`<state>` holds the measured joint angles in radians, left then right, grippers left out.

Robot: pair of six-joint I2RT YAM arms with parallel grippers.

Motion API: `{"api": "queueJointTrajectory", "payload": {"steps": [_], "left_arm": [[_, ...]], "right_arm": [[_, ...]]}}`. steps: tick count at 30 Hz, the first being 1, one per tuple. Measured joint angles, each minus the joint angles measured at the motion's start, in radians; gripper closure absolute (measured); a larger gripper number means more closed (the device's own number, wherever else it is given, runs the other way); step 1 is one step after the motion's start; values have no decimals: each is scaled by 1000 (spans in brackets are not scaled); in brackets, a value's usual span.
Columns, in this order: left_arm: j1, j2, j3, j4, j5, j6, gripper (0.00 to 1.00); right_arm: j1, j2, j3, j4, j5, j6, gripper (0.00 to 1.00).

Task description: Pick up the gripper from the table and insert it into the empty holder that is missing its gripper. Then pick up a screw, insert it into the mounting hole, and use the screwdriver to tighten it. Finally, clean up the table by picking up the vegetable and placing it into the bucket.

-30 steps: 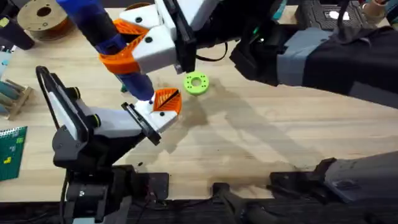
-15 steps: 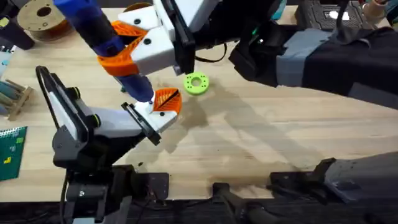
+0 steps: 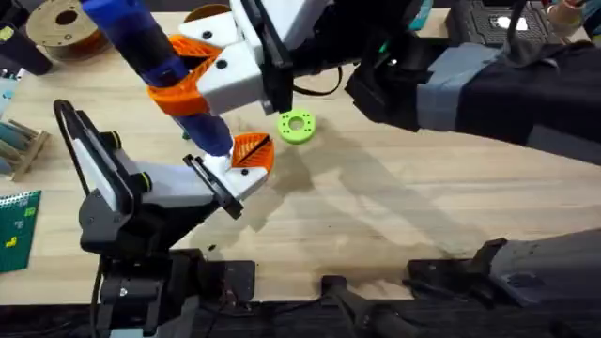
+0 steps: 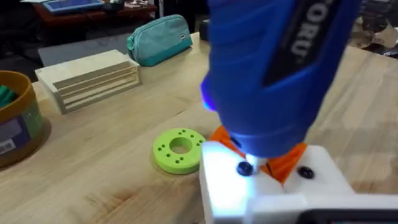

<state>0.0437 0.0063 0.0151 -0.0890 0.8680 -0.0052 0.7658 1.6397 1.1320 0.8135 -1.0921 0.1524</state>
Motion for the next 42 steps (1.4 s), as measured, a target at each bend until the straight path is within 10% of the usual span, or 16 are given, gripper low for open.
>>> {"api": "queueJointTrajectory", "payload": {"steps": [42], "left_arm": [[0, 0, 0, 0, 0, 0, 995]], "right_arm": [[5, 0, 0, 7, 31, 20, 983]]}}
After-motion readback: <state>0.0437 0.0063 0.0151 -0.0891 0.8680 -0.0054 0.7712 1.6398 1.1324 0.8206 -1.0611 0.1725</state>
